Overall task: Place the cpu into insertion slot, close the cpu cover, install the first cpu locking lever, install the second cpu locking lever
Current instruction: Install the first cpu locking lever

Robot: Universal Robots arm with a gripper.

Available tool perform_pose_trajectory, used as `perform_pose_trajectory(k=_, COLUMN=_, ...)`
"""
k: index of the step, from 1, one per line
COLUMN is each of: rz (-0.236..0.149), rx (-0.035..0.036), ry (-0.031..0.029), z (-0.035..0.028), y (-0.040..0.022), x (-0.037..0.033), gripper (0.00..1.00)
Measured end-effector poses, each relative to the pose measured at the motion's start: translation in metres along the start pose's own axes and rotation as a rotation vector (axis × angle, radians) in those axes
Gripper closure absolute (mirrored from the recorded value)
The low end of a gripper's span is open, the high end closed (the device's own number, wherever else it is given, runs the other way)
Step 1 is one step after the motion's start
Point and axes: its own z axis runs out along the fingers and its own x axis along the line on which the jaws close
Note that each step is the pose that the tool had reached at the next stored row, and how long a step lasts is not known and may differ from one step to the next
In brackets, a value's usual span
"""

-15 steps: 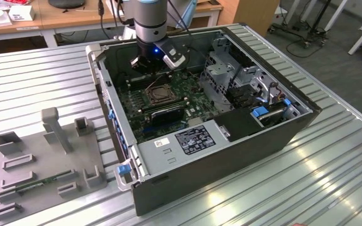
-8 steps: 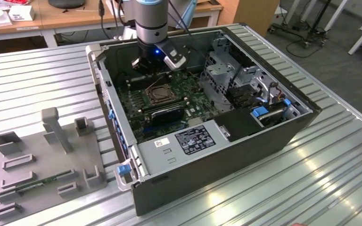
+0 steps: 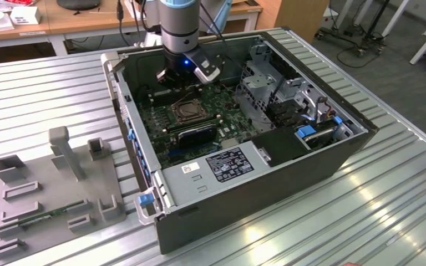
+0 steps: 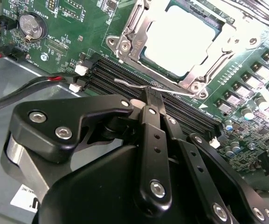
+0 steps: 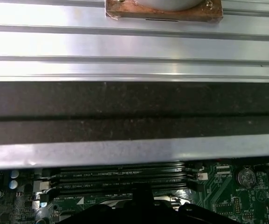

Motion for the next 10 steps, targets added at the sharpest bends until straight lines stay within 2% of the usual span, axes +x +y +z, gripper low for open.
perform_pose_trajectory(k=10, rz=0.002, rx=0.0001, ry=-0.0006, z=0.0017, y=-0.0007, x=-0.0002, gripper=0.89)
